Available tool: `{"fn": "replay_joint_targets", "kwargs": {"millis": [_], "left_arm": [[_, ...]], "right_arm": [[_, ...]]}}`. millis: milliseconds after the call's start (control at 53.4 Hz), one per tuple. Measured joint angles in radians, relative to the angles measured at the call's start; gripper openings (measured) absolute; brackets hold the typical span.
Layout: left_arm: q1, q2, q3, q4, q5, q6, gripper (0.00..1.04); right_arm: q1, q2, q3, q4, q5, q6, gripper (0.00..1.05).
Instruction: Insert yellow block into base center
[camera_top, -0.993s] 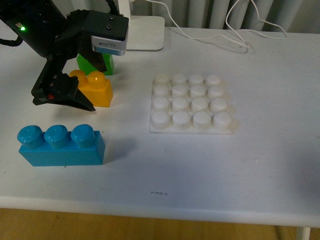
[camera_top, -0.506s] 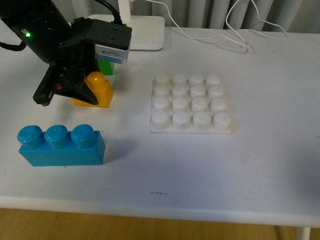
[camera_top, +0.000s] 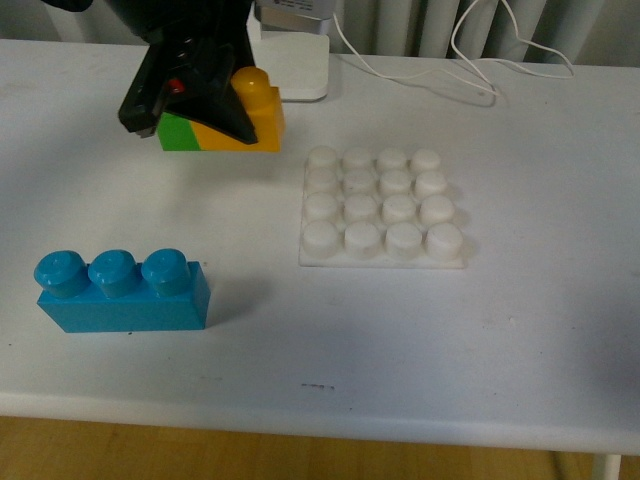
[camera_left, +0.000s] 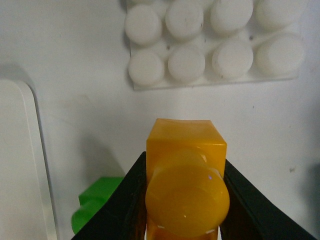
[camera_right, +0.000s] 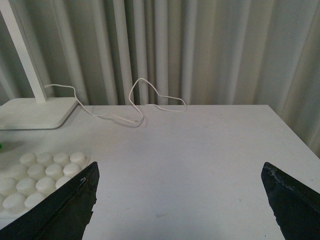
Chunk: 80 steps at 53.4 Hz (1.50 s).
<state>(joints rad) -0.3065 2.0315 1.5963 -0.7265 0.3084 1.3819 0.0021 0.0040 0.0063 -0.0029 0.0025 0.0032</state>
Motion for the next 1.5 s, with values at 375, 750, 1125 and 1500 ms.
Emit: {"fn": "replay_joint_targets", "kwargs": {"millis": [375, 750, 1125, 1500], "left_arm": [[-0.130, 0.103, 0.102, 0.037, 0.003, -0.064, 0.32], [-0.177, 0.169, 0.172, 0.054, 0.006, -0.129, 0.32], [-0.185, 0.203, 0.192, 0.045, 0.016, -0.159, 0.32], [-0.191, 0.218, 0.202, 0.058, 0.021, -0.181, 0.32]], "right_arm": [[0.000, 0.000, 0.000, 0.000, 0.000, 0.000, 0.95], [0.000, 0.000, 0.000, 0.000, 0.000, 0.000, 0.95], [0.000, 0.000, 0.000, 0.000, 0.000, 0.000, 0.95], [0.000, 0.000, 0.000, 0.000, 0.000, 0.000, 0.95]]}}
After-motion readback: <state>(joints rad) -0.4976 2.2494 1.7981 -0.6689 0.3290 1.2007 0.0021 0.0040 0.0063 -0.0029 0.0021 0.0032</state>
